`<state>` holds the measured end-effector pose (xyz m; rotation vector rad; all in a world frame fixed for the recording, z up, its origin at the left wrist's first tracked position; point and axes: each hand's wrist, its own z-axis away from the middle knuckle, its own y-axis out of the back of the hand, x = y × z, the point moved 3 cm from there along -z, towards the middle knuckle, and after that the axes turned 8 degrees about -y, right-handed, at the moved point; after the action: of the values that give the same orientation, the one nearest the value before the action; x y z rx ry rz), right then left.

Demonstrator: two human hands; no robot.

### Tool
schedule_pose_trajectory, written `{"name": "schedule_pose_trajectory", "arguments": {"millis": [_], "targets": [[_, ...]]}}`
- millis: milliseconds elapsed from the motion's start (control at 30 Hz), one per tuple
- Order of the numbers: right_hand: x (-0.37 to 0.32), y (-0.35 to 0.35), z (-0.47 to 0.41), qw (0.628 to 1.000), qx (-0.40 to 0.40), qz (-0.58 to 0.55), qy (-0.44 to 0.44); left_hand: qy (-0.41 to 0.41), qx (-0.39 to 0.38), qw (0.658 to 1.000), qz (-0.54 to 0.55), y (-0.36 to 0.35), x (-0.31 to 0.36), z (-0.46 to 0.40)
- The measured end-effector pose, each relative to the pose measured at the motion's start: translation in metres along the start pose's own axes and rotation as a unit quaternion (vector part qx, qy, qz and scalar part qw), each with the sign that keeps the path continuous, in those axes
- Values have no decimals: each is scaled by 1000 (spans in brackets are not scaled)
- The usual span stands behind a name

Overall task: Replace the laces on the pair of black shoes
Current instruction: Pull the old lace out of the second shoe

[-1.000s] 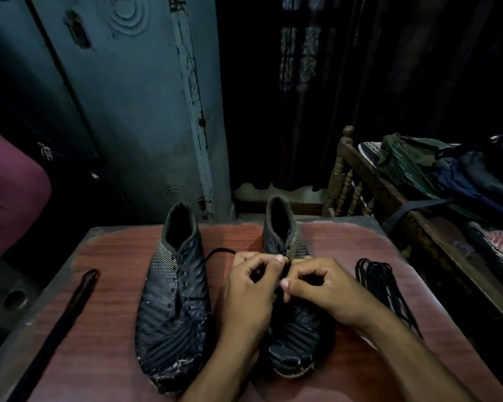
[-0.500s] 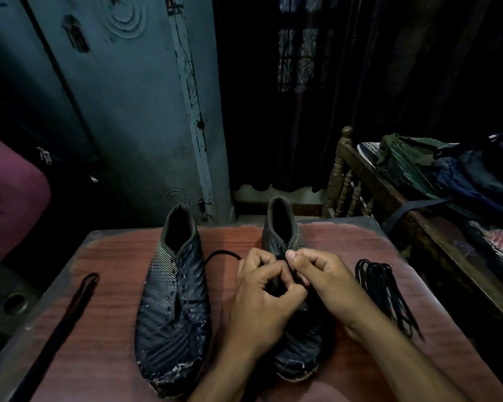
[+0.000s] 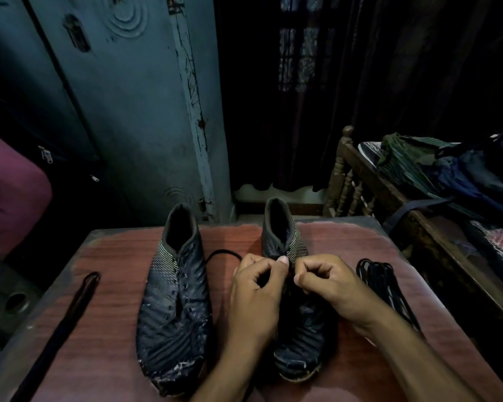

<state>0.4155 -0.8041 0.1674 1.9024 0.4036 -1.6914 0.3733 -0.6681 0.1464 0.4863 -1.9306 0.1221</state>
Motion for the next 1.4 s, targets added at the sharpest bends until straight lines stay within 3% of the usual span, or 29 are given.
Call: {"name": "schedule_pose_trajectory", "arguments": {"millis": [267, 367, 567, 733, 833, 1000, 1267, 1400], "targets": [[3, 0, 0, 1000, -10, 1, -5, 19, 23, 999, 31, 4, 4, 0], [3, -1, -2, 999, 44, -17, -15, -37, 38, 998, -17, 6, 9, 2], [5, -5, -5, 997, 48, -56, -18, -124, -47, 988, -85, -5, 15, 9], [5, -3, -5, 997, 44, -57, -19, -121, -57, 990, -54, -2, 11, 5], [2, -2, -3, 999, 18, -38, -11, -76, -8, 996, -35, 1, 6, 2], [-1, -1, 2, 999, -31, -15, -7, -30, 9, 995, -96, 4, -2, 1], [-1, 0, 4, 998, -28, -56, -14, -86, 32, 991, -101, 4, 11, 5], [2, 0, 0, 997, -10, -80, -15, -112, 8, 990, -80, 3, 19, 8]]}}
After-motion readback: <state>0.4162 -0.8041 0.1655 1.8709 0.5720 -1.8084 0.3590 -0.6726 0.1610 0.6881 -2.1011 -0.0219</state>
